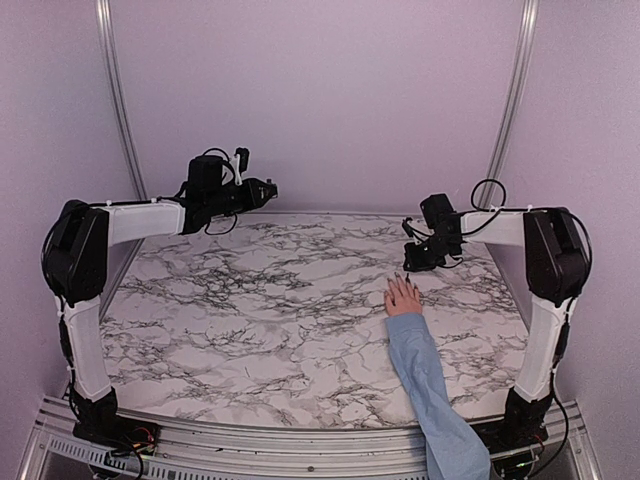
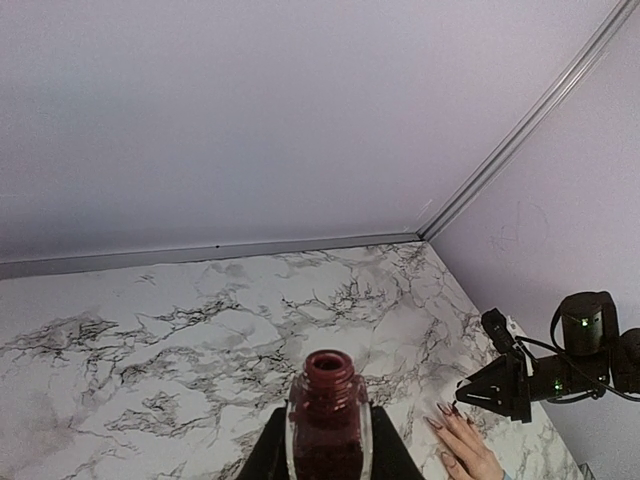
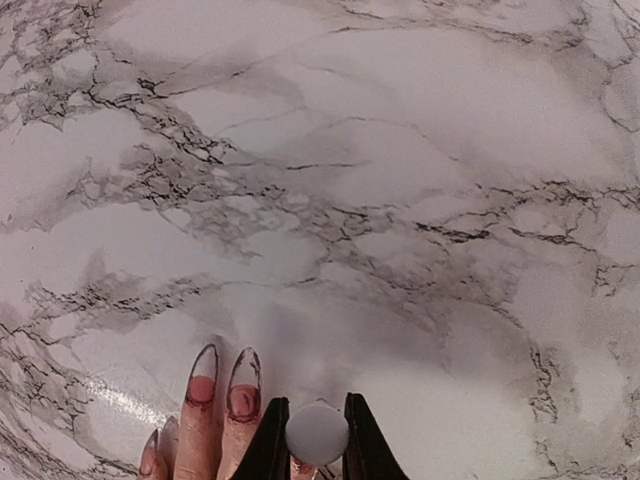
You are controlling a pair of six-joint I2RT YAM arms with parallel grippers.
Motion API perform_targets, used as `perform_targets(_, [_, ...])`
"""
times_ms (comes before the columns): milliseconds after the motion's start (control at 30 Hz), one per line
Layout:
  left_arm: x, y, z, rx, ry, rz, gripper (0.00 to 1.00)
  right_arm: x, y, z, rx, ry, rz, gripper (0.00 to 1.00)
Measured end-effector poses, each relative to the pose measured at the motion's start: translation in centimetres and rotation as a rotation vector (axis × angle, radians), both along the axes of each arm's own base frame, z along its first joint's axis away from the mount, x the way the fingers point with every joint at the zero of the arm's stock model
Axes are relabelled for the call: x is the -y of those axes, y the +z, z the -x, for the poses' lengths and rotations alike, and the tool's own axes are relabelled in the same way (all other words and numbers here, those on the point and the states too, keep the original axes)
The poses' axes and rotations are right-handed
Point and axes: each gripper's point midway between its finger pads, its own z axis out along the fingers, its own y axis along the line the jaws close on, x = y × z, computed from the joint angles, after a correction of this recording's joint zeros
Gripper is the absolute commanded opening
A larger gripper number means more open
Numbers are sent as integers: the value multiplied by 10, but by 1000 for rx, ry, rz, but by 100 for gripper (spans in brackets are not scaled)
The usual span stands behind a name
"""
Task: Paint the nails
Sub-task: Paint the nail polish on the nail.
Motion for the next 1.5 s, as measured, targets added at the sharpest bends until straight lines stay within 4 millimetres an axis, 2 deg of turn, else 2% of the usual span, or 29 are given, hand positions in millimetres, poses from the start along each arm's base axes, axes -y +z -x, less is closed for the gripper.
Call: perform_targets(1500, [-1, 0, 0, 0, 1, 0, 0, 4, 9, -13, 15, -16, 2, 0])
